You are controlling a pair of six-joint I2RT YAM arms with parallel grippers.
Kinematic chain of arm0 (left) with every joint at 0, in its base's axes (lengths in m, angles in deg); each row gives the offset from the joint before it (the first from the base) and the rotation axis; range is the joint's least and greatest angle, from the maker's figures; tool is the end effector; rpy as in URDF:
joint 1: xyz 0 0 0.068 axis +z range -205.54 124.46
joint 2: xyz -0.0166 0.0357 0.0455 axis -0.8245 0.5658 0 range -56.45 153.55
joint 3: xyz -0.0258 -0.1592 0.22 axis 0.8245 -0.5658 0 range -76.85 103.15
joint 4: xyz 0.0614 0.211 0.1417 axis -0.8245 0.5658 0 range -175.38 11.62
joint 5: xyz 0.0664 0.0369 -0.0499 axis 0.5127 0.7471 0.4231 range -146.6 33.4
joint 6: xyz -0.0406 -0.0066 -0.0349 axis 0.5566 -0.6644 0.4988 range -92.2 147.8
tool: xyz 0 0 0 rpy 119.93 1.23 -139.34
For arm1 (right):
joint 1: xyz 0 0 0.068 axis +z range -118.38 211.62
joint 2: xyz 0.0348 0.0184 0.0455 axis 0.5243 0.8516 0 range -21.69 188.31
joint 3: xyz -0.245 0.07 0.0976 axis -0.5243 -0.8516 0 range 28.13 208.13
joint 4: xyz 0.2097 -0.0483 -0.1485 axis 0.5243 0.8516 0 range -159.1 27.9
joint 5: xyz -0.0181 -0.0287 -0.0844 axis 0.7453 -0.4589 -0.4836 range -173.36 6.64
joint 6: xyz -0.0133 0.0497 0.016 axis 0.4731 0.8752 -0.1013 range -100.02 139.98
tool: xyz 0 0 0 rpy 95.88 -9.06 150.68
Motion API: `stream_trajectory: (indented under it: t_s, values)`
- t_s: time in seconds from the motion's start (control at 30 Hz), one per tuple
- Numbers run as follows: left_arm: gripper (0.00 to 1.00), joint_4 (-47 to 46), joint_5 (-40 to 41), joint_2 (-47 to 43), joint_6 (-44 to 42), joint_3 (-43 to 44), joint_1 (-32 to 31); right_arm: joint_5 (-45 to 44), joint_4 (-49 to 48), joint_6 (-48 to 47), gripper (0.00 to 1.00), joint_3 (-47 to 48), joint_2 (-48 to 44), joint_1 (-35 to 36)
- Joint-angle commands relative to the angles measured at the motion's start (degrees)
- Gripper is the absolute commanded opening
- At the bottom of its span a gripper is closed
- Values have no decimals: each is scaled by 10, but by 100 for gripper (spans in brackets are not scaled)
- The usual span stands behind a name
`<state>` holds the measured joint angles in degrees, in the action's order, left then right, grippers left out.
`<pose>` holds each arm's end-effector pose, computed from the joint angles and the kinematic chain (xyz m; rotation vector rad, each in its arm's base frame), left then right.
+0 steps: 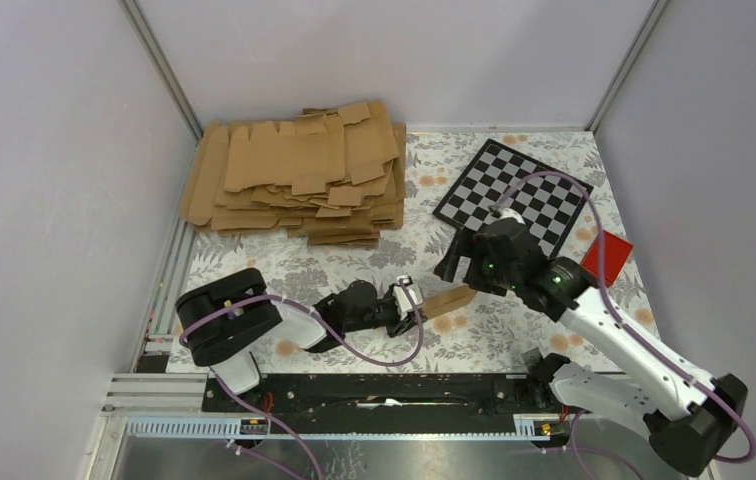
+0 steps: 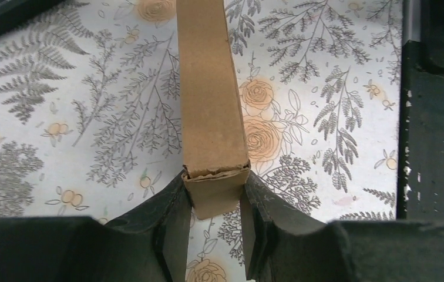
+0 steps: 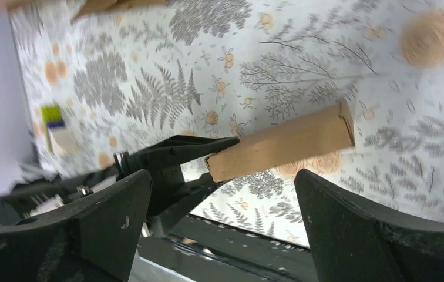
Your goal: Fold the paper box
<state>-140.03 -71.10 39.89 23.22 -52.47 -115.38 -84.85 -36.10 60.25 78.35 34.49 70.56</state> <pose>0.1358 -0.2516 0.1292 1.1967 1.5563 -0.8874 0.1625 0.1301 0.2982 0.0419 2.3491 0.6915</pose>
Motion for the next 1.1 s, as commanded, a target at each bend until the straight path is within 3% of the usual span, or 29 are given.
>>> stream_trajectory:
  t_s: [0.0, 0.17, 0.43, 0.8, 0.93, 1.07]
  values:
    - [26, 83, 84, -39, -59, 40, -16, -110, 121, 250, 100, 10, -41, -1]
    - [26, 91, 141, -38, -101, 62, -43, -74, 77, 415, 97, -71, -82, -1]
    - [26, 40, 170, -23, -122, 48, -65, -75, -16, 513, 80, -158, -75, 0]
    - [26, 47, 171, -24, -147, 46, -83, -85, -78, 518, 64, -156, 14, -1]
    - [27, 47, 172, -24, -147, 46, -84, -88, -78, 517, 46, -161, 27, 0]
    - [45, 19, 172, -29, -143, 33, -86, -113, -78, 510, 31, -165, 21, -1]
